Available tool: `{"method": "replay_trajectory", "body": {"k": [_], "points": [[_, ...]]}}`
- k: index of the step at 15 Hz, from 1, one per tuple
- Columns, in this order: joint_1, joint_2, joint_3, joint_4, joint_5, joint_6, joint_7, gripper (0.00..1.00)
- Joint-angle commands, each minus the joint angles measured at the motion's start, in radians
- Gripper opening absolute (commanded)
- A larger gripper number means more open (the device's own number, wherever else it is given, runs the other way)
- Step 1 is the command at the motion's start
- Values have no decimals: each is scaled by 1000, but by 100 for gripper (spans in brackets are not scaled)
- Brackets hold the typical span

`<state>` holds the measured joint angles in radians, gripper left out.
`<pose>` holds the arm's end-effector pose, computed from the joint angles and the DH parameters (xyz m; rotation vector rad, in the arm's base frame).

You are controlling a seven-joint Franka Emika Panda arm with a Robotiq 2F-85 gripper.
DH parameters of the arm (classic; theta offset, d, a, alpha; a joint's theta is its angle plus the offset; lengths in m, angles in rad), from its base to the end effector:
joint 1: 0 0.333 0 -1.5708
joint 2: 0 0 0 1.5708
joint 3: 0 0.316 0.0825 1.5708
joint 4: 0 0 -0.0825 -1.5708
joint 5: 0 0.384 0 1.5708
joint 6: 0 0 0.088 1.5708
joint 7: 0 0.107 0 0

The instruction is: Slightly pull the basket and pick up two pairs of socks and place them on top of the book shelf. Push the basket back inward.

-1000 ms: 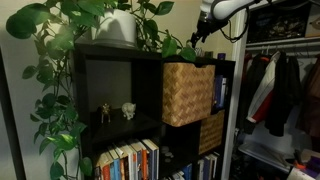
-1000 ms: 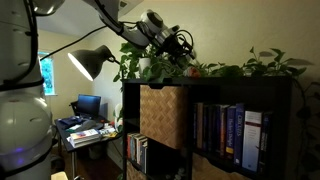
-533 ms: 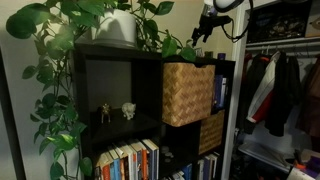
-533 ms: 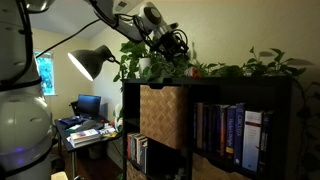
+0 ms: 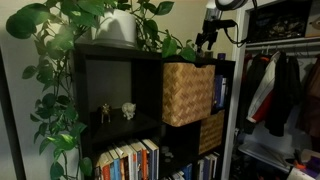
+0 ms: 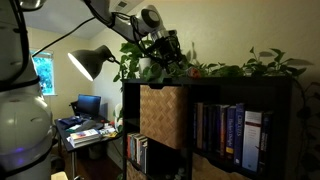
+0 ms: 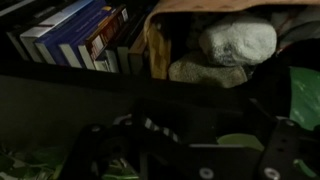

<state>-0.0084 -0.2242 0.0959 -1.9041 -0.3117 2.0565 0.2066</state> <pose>0.5216 0.0345 0.6348 2.8178 -0.0331 0.5957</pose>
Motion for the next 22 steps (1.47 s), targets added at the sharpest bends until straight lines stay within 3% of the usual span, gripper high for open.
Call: {"method": "replay_trajectory", "body": {"k": [1,7,13,22], "points": [[7,-30,-6,-59,34,-20,18,100],[10,-6,-17,-114,104,4,16,100],[6,25,-11,-183,66,81,6,100],[-2,124,-27,-175,32,212,-22,100]]}}
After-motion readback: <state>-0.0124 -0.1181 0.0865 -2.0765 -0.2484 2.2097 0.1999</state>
